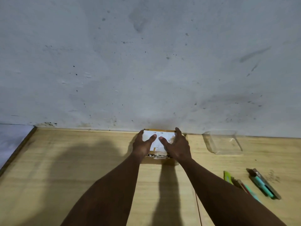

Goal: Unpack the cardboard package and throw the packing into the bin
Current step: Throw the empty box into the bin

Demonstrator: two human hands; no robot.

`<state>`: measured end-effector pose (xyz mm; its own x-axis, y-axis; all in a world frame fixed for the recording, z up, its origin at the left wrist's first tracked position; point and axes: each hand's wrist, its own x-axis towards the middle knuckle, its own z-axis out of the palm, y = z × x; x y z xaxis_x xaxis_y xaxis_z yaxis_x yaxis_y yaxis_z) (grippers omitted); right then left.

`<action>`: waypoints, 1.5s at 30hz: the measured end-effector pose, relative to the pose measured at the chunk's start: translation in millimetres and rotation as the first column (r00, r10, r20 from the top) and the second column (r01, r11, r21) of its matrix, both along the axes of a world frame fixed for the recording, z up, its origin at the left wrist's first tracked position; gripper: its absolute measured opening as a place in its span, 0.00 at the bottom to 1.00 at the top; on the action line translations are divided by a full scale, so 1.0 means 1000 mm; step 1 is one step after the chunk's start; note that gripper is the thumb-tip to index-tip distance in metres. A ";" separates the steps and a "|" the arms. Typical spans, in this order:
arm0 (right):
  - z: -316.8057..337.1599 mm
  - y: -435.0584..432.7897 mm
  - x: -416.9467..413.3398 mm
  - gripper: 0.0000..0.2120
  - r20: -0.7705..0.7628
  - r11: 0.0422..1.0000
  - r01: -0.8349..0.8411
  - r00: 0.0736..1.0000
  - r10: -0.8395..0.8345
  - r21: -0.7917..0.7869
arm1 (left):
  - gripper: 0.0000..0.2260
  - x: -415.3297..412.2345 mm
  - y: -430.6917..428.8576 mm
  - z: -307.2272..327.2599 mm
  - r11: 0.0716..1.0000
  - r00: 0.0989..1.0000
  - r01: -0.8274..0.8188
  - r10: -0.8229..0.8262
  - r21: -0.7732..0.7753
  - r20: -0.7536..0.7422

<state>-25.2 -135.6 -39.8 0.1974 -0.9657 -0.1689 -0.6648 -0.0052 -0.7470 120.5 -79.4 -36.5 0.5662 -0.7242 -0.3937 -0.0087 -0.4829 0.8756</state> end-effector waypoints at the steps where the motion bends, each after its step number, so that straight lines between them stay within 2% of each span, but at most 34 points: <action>1: 0.003 0.001 0.000 0.48 0.000 1.000 0.002 1.000 -0.002 -0.003 | 0.32 0.000 0.000 0.003 1.000 1.000 0.006 -0.006 -0.005 0.005; 13: 0.071 0.052 -0.023 0.47 -0.002 0.993 0.100 0.995 -0.100 -0.069 | 0.31 -0.017 0.035 0.070 0.994 0.997 0.072 -0.072 -0.088 0.003; 20: 0.099 0.142 -0.064 0.47 -0.071 0.986 0.154 0.985 -0.158 -0.062 | 0.32 -0.055 0.117 0.088 0.984 0.985 0.169 -0.170 -0.056 -0.013; 28: 0.097 0.257 -0.128 0.48 -0.143 0.985 0.174 0.974 -0.174 -0.016 | 0.32 -0.119 0.224 0.085 0.976 0.975 0.220 -0.220 -0.004 -0.015; 33: 0.064 0.344 -0.173 0.48 -0.222 0.982 0.180 0.961 -0.163 0.057 | 0.33 -0.164 0.308 0.049 0.967 0.973 0.232 -0.230 0.103 -0.032; 39: -0.010 0.412 -0.210 0.43 -0.271 0.965 0.185 0.954 -0.131 0.185 | 0.32 -0.204 0.385 -0.029 0.952 0.976 0.207 -0.185 0.226 -0.116; 45: -0.128 0.427 -0.219 0.46 -0.339 0.931 0.166 0.940 -0.049 0.325 | 0.32 -0.215 0.406 -0.139 0.894 0.976 0.203 -0.152 0.399 -0.156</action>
<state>-244.0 291.6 -167.6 -0.0250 -0.8479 -0.5296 -0.8493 0.2975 -0.4361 -94.7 326.5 -175.8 0.3744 -0.5676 -0.7333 -0.0375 -0.7994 0.5996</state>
